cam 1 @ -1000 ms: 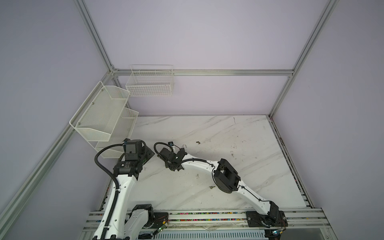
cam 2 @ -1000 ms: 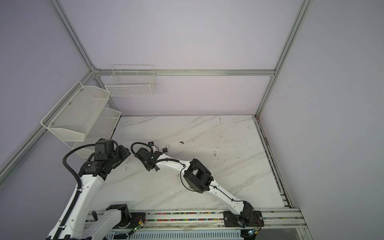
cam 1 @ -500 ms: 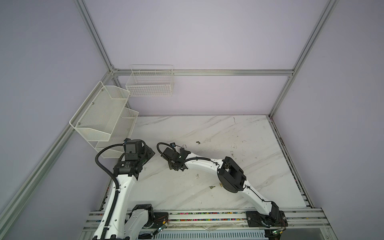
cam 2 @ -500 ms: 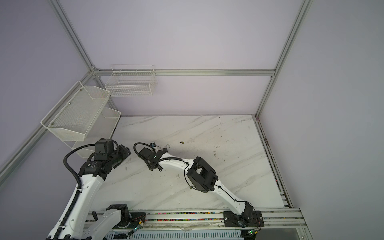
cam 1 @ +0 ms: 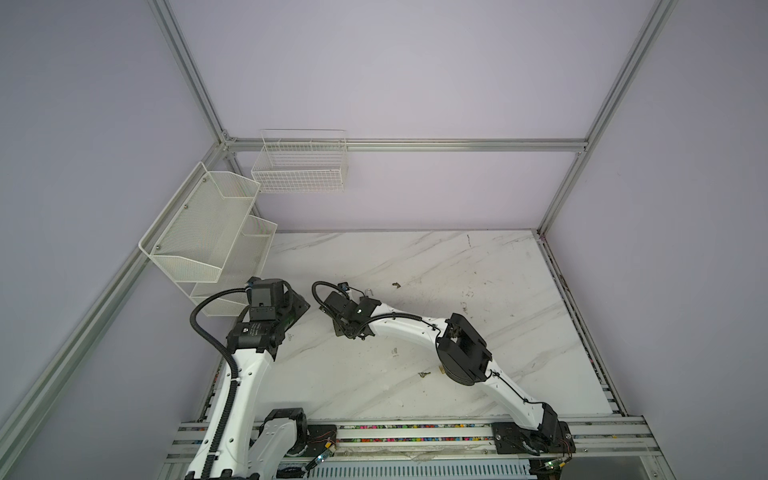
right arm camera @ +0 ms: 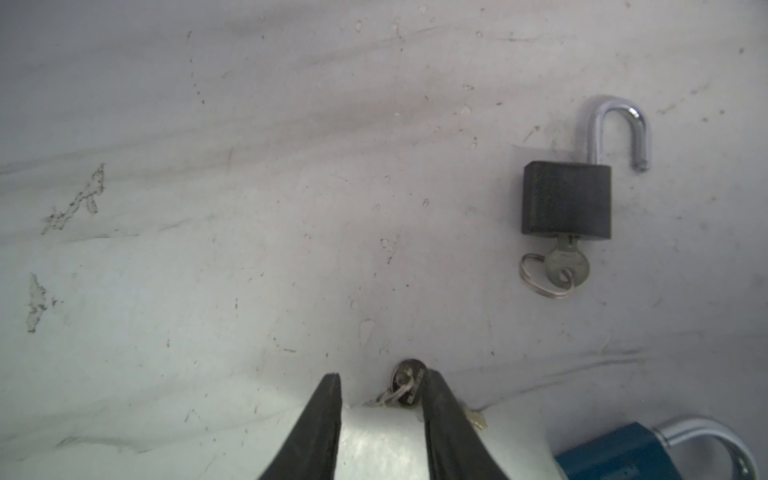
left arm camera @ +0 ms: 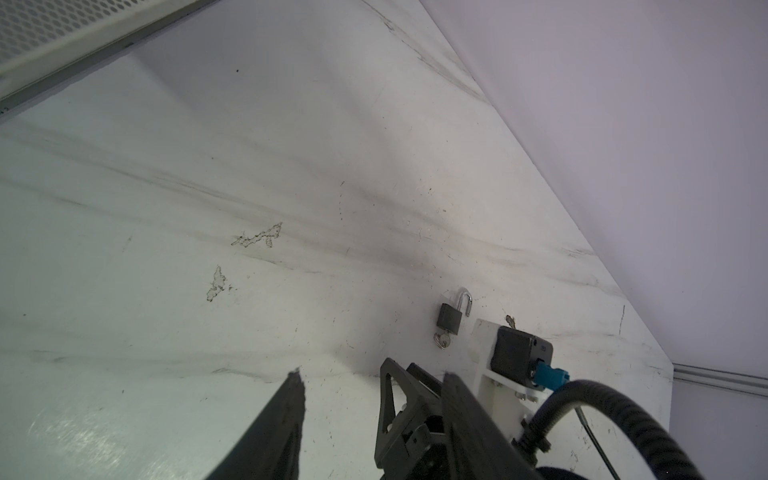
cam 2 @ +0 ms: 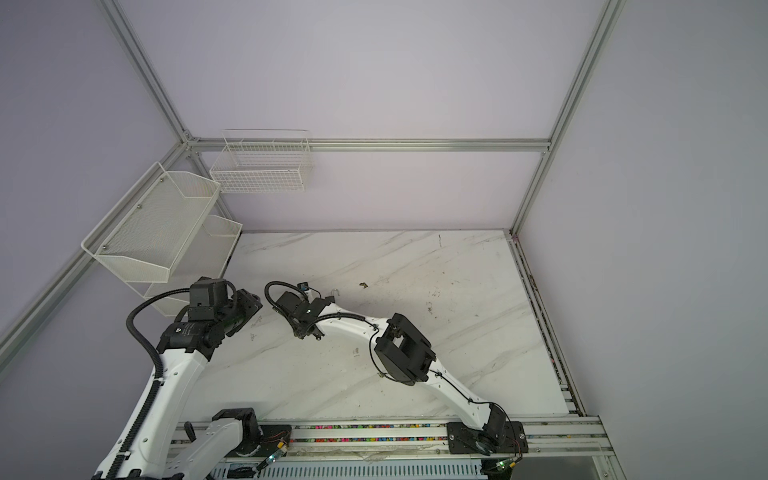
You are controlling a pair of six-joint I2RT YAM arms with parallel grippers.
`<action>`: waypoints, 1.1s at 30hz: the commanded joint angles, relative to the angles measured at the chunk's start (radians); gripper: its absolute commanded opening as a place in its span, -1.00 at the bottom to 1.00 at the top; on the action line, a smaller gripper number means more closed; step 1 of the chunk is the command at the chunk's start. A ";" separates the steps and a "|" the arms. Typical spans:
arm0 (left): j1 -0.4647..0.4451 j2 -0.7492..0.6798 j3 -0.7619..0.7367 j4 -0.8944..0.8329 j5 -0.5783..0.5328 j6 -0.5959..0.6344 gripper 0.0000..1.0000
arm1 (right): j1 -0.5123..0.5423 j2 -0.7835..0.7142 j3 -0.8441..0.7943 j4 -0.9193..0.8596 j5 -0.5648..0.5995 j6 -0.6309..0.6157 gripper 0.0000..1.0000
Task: Unlock with the key
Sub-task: 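Lower the right gripper onto the loose silver key and close on it, then lift the silver key with the right gripper while the left arm rises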
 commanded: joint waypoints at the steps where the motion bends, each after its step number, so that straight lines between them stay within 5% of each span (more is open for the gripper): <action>1: 0.008 -0.001 -0.027 0.041 0.015 0.006 0.07 | -0.003 0.029 0.029 -0.040 0.028 0.031 -0.26; 33: 0.009 0.008 -0.038 0.060 0.051 -0.020 0.09 | -0.004 0.006 -0.002 -0.023 0.016 -0.035 -0.73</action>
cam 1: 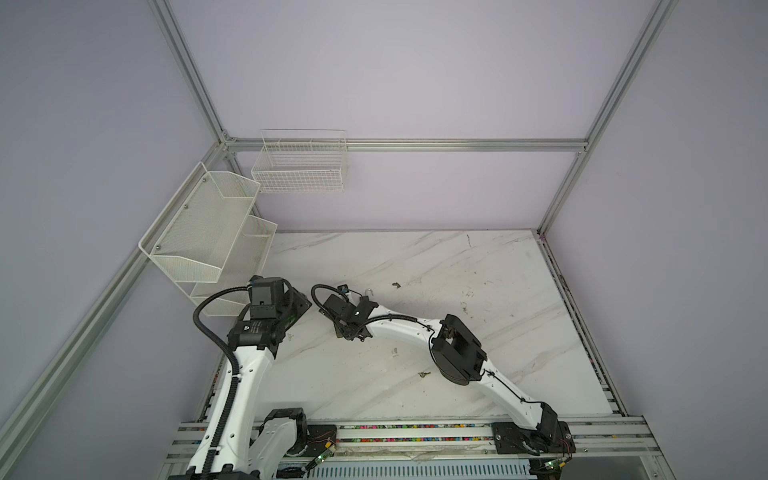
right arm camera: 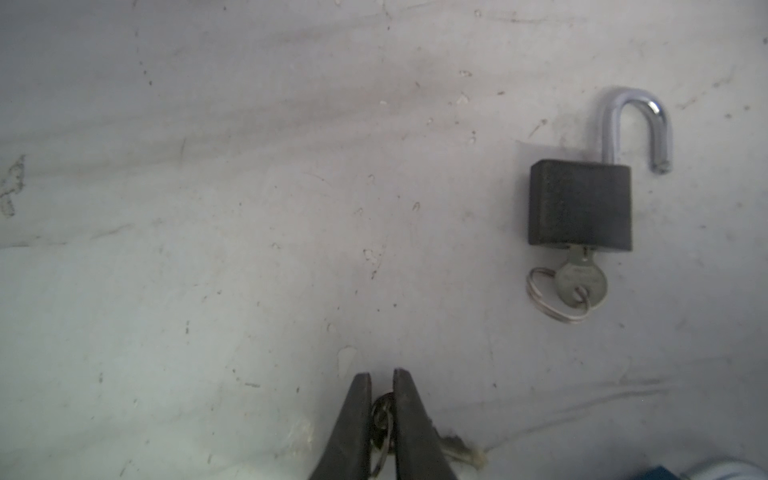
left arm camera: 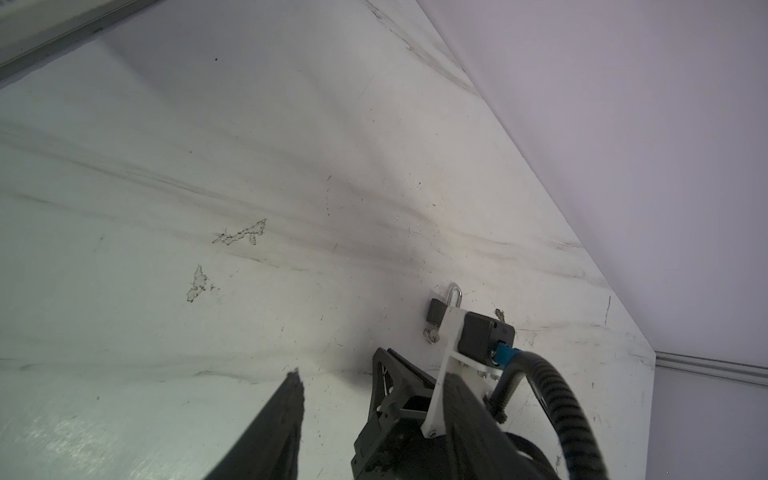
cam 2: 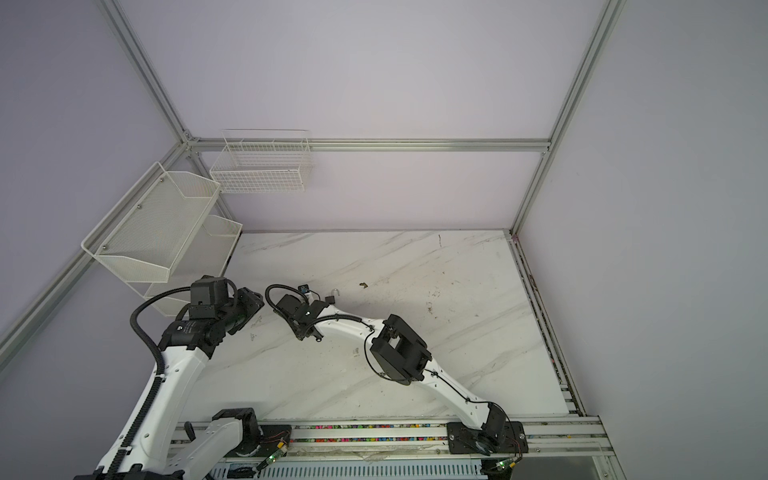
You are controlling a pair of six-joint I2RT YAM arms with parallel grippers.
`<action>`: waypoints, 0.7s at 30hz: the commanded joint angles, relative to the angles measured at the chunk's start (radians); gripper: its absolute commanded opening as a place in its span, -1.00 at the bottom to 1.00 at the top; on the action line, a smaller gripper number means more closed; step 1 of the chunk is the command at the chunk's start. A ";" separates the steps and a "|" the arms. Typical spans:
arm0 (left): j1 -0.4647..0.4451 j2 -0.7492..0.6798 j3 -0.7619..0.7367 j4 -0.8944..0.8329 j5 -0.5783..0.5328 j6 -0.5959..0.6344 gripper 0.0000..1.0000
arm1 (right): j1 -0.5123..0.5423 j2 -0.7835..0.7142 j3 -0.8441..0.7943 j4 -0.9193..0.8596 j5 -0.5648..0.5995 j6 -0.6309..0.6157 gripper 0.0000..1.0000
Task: Unlock with the key
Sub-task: 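Lift the silver key with the right gripper while the left arm rises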
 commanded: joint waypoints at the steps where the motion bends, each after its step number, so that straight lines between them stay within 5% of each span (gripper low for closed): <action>1: 0.006 -0.009 -0.038 0.038 0.014 -0.012 0.09 | -0.003 -0.052 -0.026 -0.018 -0.016 -0.017 -0.74; 21: 0.006 -0.019 -0.076 0.040 0.104 -0.069 0.10 | -0.040 -0.303 -0.314 0.155 -0.180 -0.146 -1.00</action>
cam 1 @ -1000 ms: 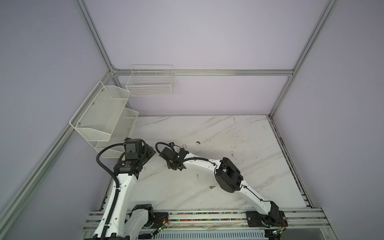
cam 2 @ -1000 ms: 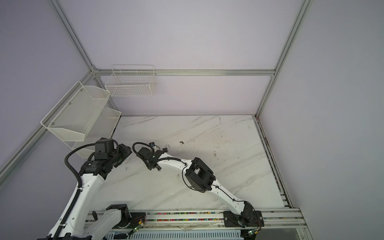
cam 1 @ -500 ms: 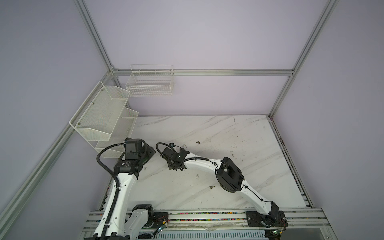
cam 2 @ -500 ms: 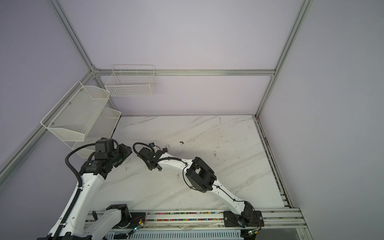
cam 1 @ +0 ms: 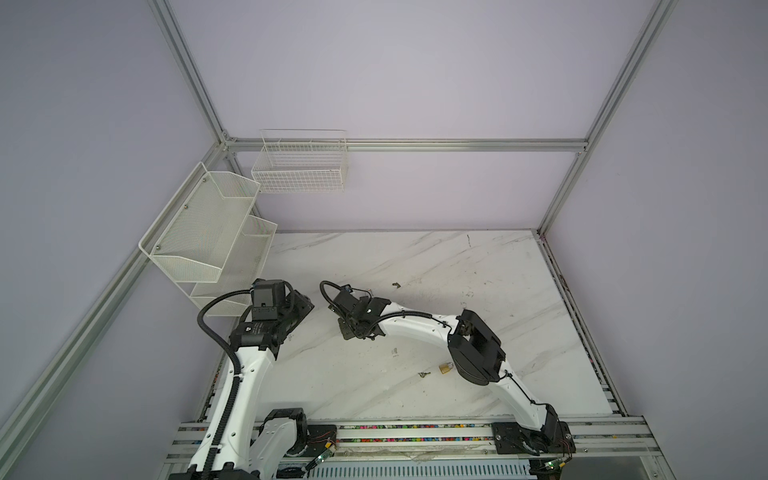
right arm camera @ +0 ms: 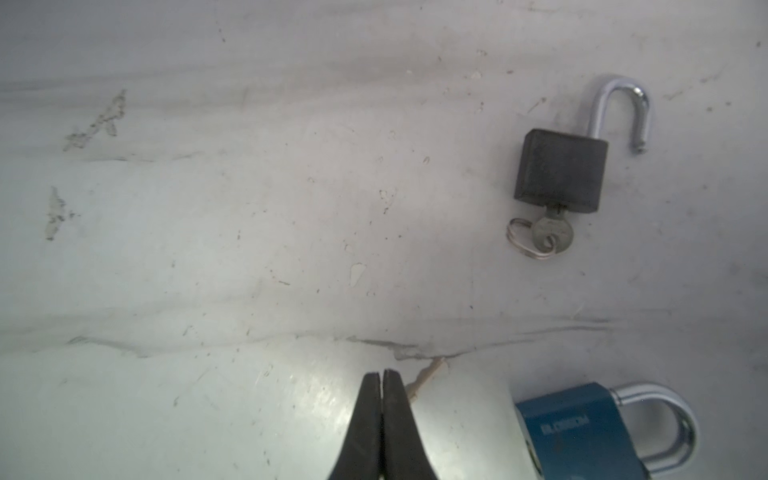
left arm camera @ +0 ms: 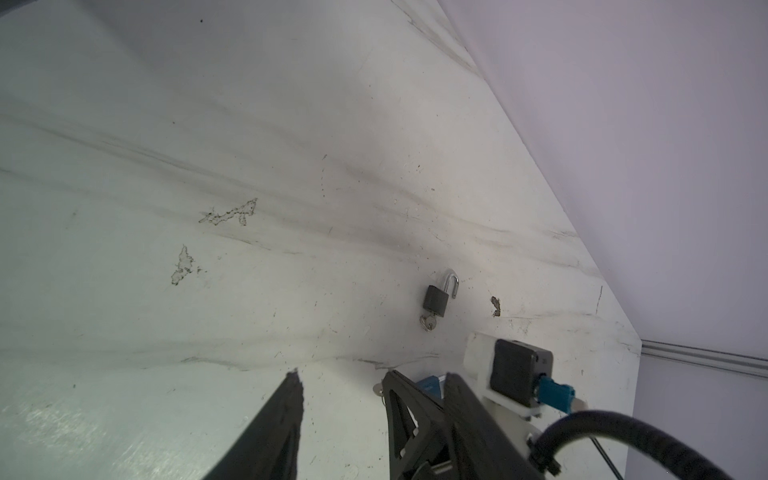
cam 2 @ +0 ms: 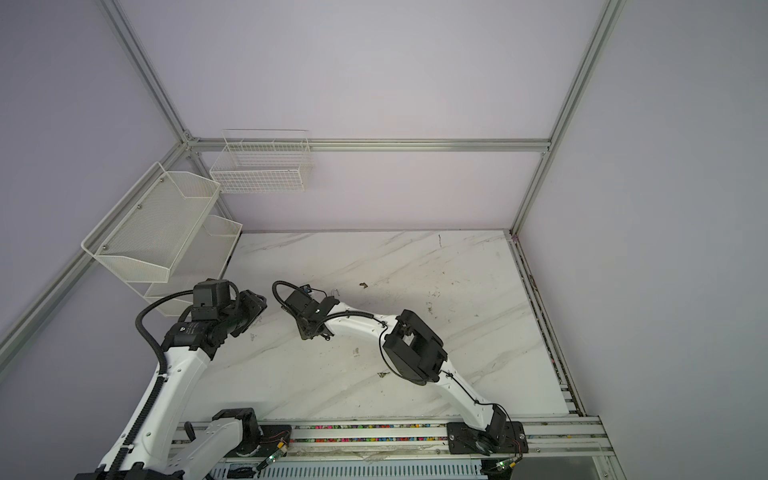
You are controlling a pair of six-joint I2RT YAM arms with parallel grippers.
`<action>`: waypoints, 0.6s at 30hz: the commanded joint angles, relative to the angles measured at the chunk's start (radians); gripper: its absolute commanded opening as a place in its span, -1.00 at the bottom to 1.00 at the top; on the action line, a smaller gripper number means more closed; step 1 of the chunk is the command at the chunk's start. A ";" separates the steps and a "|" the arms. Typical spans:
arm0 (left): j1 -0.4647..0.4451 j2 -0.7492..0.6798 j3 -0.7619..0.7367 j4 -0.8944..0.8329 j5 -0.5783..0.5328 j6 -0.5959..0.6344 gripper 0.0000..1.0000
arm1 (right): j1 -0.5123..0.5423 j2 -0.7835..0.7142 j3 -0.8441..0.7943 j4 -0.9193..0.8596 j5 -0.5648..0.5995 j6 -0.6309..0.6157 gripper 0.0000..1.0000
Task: Unlock with the key
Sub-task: 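Lift the silver key with the right gripper while the left arm rises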
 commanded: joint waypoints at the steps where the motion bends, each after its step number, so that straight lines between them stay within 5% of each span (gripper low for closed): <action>1: 0.005 -0.020 -0.045 0.032 0.071 -0.045 0.10 | -0.019 -0.106 -0.077 0.071 -0.052 -0.044 -1.00; 9: 0.006 -0.031 -0.095 0.121 0.284 -0.186 0.11 | -0.070 -0.309 -0.241 0.159 -0.124 -0.077 -1.00; 14: -0.005 -0.006 -0.150 0.271 0.448 -0.360 0.11 | -0.117 -0.404 -0.284 0.166 -0.158 -0.053 -1.00; 18: -0.065 -0.009 -0.202 0.422 0.466 -0.559 0.09 | -0.148 -0.477 -0.330 0.215 -0.174 -0.045 -1.00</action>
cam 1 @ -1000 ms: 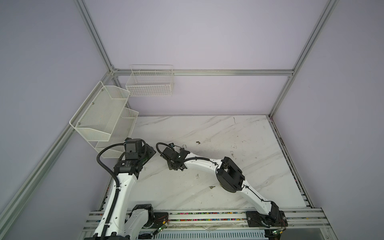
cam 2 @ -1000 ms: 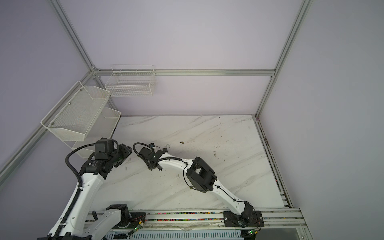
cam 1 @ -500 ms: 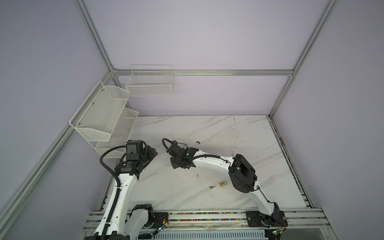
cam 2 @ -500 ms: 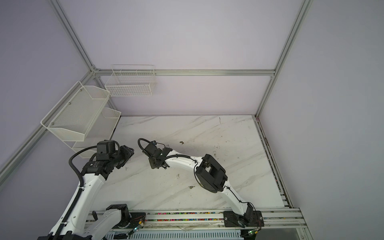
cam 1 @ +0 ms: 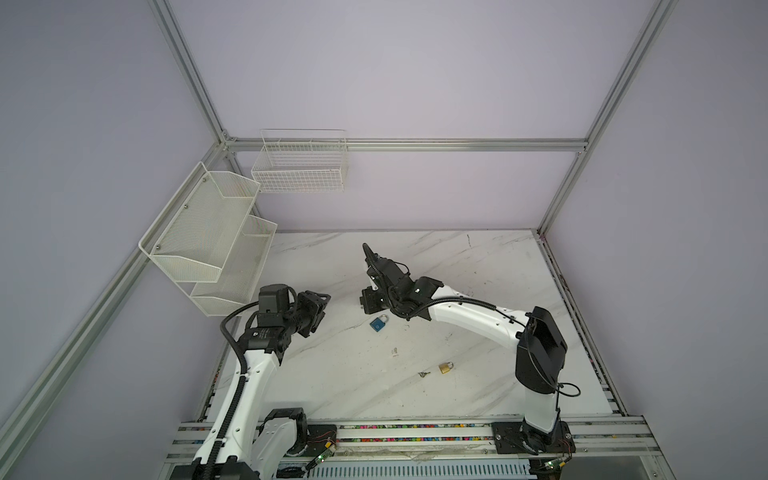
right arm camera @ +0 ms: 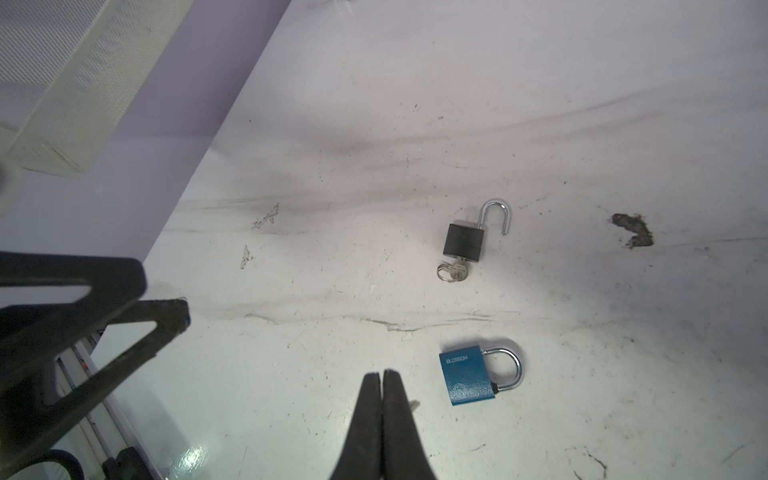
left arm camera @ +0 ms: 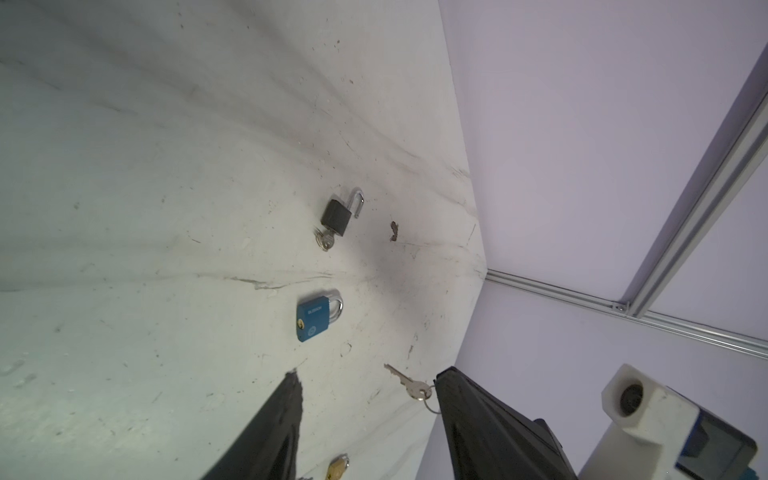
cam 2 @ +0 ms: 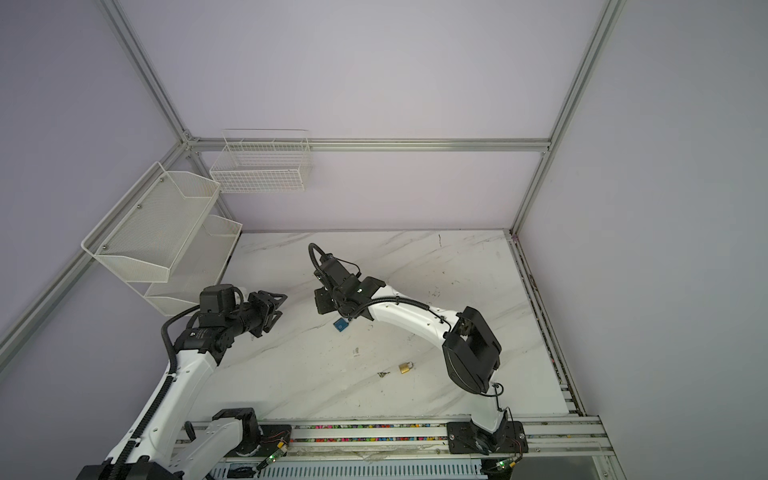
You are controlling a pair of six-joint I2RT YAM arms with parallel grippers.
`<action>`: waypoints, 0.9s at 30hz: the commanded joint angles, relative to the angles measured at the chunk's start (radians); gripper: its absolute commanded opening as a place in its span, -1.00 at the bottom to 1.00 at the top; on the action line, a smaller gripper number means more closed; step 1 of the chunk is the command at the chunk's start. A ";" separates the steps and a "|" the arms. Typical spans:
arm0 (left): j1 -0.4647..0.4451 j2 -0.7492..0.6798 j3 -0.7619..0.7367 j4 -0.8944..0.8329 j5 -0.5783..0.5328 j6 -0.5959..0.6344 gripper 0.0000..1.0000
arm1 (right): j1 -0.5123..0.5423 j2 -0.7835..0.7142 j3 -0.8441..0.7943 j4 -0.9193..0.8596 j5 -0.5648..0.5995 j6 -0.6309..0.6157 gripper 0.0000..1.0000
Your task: Unlock with the key
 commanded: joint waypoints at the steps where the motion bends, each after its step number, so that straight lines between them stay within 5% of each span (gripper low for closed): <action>1: -0.062 -0.001 -0.089 0.249 0.085 -0.260 0.09 | -0.017 -0.068 -0.042 0.072 -0.018 0.002 -1.00; 12: -0.294 0.166 -0.093 0.601 -0.065 -0.641 0.08 | -0.022 -0.164 -0.136 0.308 -0.020 0.003 -1.00; 27: -0.426 0.253 -0.139 0.901 -0.248 -0.963 -0.11 | -0.021 -0.241 -0.266 0.511 -0.003 0.033 -1.00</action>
